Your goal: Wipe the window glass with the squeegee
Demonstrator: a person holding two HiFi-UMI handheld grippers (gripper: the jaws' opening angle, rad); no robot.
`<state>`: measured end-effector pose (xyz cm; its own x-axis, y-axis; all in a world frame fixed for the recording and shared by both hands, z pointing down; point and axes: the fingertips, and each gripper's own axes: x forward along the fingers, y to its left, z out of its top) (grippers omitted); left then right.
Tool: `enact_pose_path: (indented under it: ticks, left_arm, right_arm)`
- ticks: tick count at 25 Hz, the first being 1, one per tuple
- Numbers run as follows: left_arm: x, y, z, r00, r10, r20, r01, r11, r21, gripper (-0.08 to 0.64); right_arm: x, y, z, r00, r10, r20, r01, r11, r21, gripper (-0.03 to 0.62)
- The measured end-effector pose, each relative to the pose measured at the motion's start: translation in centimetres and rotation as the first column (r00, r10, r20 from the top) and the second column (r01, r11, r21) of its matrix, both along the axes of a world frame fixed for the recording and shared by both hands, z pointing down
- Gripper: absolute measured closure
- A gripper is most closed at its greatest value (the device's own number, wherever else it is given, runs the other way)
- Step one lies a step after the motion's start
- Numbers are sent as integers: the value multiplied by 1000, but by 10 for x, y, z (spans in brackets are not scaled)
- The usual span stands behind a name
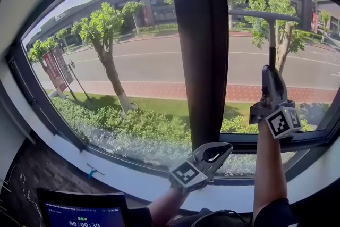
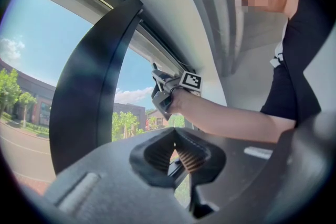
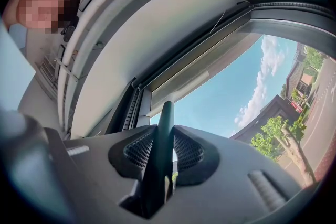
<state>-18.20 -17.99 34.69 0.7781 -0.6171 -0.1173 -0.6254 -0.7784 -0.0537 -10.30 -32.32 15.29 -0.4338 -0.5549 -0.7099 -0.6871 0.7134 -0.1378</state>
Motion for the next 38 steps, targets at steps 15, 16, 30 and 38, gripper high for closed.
enact_pose_path:
  ticks: [15,16,30,38]
  left_arm:
    - [6,7,8,1000,28,7,-28,999,-28,557]
    - [6,7,9,1000,29,7,-29,999,-29,557]
    - [15,12,17,998,56,23,-54,997,-55,557]
    - [18,13,29,997,68,29,-66,995,-75,557]
  right_arm:
    - [7,11,54,999,42,9,-41,994,-100,494]
    - [7,11,58,999,41,9,-39,994,-104,494]
    - [9,23,106,1000,31,-6,-31,986,-167,494]
    - [11,29,143,1000,16,-13,-18,979,-203,494]
